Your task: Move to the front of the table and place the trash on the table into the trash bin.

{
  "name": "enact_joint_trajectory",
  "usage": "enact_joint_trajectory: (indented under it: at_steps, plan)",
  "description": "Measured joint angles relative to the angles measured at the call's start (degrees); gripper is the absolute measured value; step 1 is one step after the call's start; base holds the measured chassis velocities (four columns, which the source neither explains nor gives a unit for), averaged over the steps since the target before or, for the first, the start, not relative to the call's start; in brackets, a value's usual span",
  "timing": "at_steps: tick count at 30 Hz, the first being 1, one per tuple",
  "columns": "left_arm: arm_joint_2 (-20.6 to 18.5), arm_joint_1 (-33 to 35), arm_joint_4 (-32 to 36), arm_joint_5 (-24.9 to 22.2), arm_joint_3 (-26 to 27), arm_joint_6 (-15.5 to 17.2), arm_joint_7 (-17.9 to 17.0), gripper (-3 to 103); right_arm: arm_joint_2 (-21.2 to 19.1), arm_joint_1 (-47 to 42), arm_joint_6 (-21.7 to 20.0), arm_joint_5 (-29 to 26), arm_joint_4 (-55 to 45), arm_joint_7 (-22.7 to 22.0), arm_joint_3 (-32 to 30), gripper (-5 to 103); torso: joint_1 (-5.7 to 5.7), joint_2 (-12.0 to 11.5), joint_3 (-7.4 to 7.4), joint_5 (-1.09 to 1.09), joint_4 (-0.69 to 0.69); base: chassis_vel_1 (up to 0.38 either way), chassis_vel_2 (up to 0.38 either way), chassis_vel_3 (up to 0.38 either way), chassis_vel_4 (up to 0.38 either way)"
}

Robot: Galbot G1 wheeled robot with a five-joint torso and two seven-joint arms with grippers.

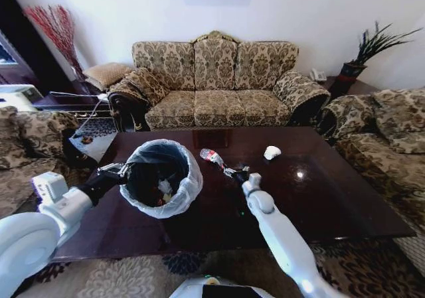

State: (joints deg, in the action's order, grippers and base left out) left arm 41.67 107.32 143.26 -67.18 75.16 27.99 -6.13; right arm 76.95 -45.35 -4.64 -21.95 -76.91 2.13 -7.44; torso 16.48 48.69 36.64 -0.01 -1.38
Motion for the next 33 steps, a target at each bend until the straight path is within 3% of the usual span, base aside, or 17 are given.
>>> enact_joint_trajectory:
  at_steps: [6, 12, 22, 25, 27, 33]
  plan:
    - [-0.03, 0.26, 0.0, -1.24, 0.5, 0.03, -0.55, 4, 1.53, 3.06, 1.91, 0.59, 4.5, 2.91, 0.74, 100, 0.09, -0.01, 0.04, 0.0, 0.07, 0.024, -0.006, -0.011, 0.016]
    - [-0.29, 0.09, 0.0, -1.34, 0.48, 0.1, -0.67, 4, 3.99, 5.55, 3.44, 2.17, 9.74, 4.72, 1.43, 100, 0.09, -0.01, 0.03, 0.01, 0.05, 0.0, 0.0, 0.0, 0.0]
    - [-0.49, 0.03, -0.02, -1.39, 0.48, 0.14, -0.68, 4, 7.57, 8.38, 4.86, 3.92, 17.14, 3.4, 1.8, 101, 0.07, -0.01, 0.03, 0.01, 0.04, 0.0, 0.0, 0.0, 0.0]
    - [-0.49, -0.06, -0.02, -1.4, 0.42, 0.14, -0.65, 4, 8.12, 9.31, 5.15, 4.13, 19.93, 3.04, 1.59, 89, 0.07, -0.02, 0.03, 0.0, 0.06, 0.0, 0.0, 0.0, 0.0]
    - [-0.49, -0.11, -0.02, -1.39, 0.38, 0.14, -0.64, 4, 8.23, 9.41, 5.21, 4.13, 20.32, 2.99, 1.56, 89, 0.07, -0.02, 0.03, 0.0, 0.05, 0.0, 0.0, 0.0, 0.0]
    - [-0.9, -0.64, -0.41, -1.39, 0.05, 0.04, -0.62, 4, 8.05, 9.1, 5.23, 4.07, 19.82, 3.04, 1.68, 61, 0.07, -0.02, 0.03, 0.0, 0.05, 0.0, 0.0, 0.0, 0.0]
